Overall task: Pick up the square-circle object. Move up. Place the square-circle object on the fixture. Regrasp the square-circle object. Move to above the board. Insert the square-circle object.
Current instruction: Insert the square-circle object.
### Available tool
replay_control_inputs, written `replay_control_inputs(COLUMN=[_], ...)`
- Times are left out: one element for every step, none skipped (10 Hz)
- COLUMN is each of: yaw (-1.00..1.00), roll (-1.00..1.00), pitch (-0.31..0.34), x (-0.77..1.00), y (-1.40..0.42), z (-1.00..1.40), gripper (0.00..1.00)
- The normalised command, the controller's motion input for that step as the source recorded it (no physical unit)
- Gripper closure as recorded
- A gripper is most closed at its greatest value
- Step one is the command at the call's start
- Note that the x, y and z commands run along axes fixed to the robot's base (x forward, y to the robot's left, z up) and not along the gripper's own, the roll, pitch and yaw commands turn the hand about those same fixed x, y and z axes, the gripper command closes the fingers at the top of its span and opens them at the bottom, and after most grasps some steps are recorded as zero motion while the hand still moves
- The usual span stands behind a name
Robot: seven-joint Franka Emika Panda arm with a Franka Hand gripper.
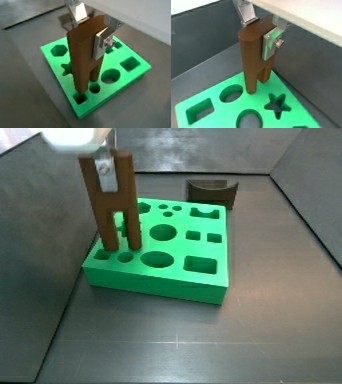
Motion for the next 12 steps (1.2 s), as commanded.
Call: replay_control_inputs(yaw=[-1.00,-0.71,-0.12,0.09,0.28,0.33,0.11,0.00,-0.27,-0.46,-0.56,-0.70], roll=[0.00,0.00,0.00,0.08,0.07,0.06,-0.02,0.00,0.00,0.00,0.00,0.00], pitch=[0.000,0.000,-0.114,-0.120,-0.119,-0.096,-0.093,0.000,0.000,0.000,0.000,0.000], x=[0.00,-0.15,-0.35,-0.33,-0.27,-0.23,-0.06,0.11,0.22,0.13,0.04,0.00], y=[0.00,-0.29,-0.20,-0.16,-0.09,0.00,-0.06,-0.02,0.00,0.00,0.00,0.04], z=[0.00,0.02,-0.02,-0.18,-0.21,-0.26,-0.27,-0.14,-0.13,-0.18,-0.21,-0.25], gripper=[1.00,1.00,1.00,1.00,1.00,1.00,1.00,1.00,1.00,1.00,1.00,1.00])
